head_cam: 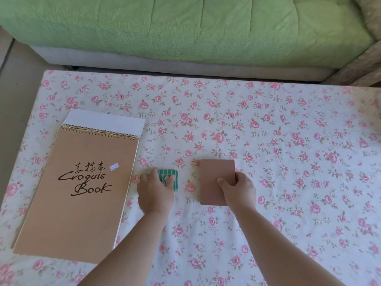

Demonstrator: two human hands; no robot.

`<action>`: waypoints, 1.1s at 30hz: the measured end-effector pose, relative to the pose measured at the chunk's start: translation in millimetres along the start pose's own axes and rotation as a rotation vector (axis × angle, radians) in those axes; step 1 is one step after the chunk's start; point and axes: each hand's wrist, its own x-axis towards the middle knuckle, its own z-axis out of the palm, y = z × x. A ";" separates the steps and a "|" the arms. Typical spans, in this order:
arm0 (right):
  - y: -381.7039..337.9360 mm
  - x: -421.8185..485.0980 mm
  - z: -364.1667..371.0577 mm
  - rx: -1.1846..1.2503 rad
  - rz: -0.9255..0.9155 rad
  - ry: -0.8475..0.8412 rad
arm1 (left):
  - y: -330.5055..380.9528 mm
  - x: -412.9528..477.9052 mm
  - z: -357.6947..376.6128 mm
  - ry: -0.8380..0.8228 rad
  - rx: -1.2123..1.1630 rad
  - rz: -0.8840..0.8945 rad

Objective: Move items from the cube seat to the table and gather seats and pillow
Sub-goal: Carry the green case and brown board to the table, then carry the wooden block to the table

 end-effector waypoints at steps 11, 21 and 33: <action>2.5 -18.8 -22.3 0.056 0.011 -0.081 | 2.7 -17.5 -10.4 -0.045 -0.178 -0.032; -40.2 -102.3 -91.6 0.273 -0.104 -0.082 | 45.4 -95.2 -93.2 -0.108 -0.486 0.092; -31.1 -261.1 -184.6 0.440 -0.235 -0.014 | 54.8 -252.7 -200.9 -0.092 -0.636 0.235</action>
